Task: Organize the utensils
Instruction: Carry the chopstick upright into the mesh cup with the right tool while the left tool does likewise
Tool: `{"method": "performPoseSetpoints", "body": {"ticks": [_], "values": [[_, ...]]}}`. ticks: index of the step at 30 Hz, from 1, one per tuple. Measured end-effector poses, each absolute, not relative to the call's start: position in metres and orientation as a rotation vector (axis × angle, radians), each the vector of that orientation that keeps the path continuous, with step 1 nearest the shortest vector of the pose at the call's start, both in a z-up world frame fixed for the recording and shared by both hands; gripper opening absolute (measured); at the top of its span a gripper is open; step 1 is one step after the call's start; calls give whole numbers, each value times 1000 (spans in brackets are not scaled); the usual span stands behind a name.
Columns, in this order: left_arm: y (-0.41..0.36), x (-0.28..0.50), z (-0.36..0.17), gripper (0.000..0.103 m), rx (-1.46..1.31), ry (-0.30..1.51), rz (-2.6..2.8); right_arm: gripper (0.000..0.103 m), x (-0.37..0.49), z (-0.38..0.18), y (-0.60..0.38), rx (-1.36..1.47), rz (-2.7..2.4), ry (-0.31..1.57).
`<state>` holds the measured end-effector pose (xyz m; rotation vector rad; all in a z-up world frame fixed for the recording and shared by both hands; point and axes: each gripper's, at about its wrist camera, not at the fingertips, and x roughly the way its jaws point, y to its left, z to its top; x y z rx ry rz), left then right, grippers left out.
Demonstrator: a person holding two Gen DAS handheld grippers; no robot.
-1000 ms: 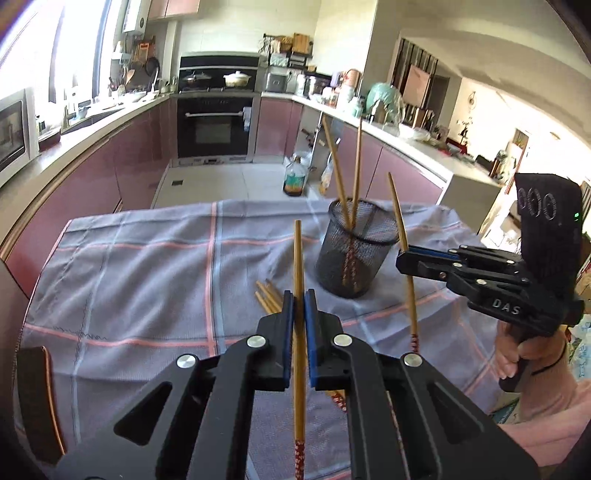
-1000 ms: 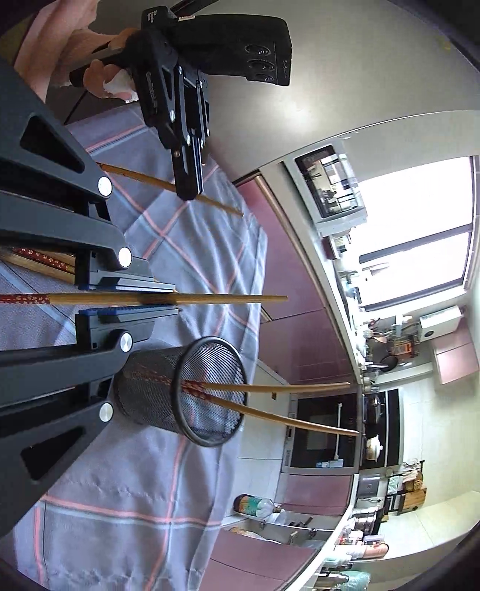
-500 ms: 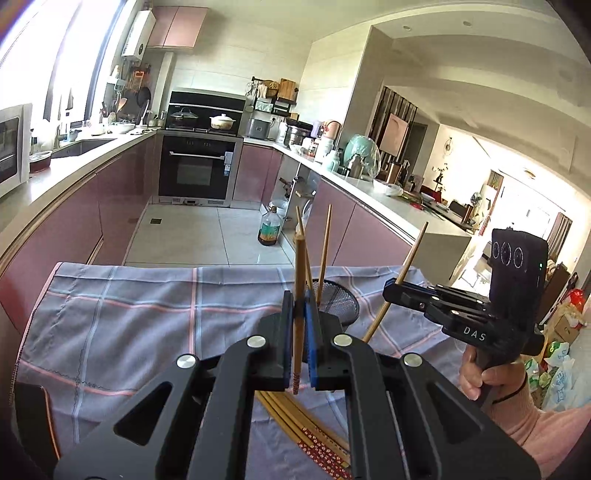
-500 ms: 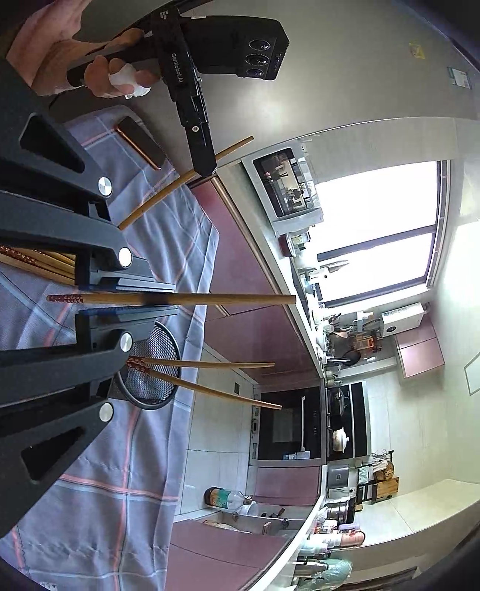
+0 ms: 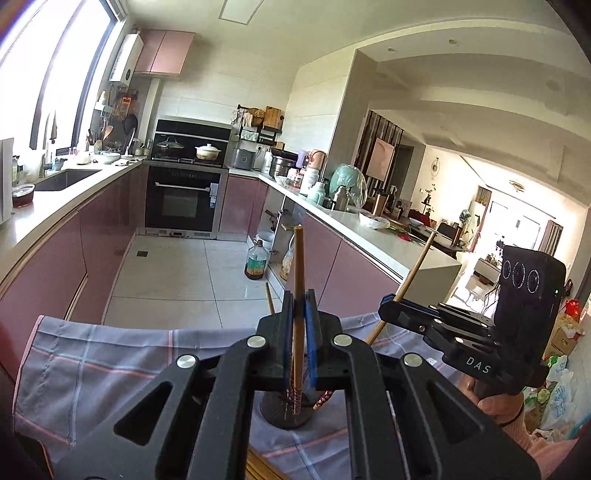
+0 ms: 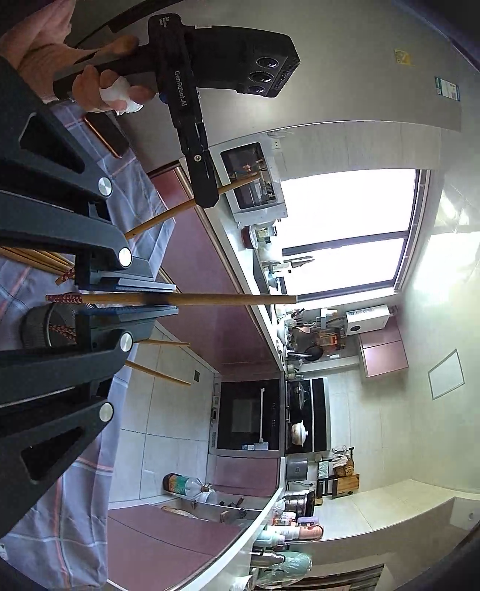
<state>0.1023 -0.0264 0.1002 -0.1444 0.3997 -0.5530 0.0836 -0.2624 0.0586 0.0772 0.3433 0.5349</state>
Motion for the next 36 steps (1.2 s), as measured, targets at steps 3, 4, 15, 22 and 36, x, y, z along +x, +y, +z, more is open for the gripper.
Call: {"method": "performPoseSetpoints", "body": {"ticks": [3, 4, 15, 22, 36], "values": [[-38, 111, 110, 7, -129, 391, -549, 5, 89, 62, -264, 69, 509, 328], [-42, 114, 112, 7, -122, 391, -545, 5, 92, 62, -265, 69, 505, 330], [-82, 158, 73, 7, -38, 538, -537, 5, 132, 21, -259, 59, 476, 475], [-95, 182, 40, 7, 22, 637, -541, 5, 151, -5, -256, 67, 477, 615], [-93, 214, 22, 7, 11, 685, -512, 6, 166, -11, -254, 81, 451, 678]]}}
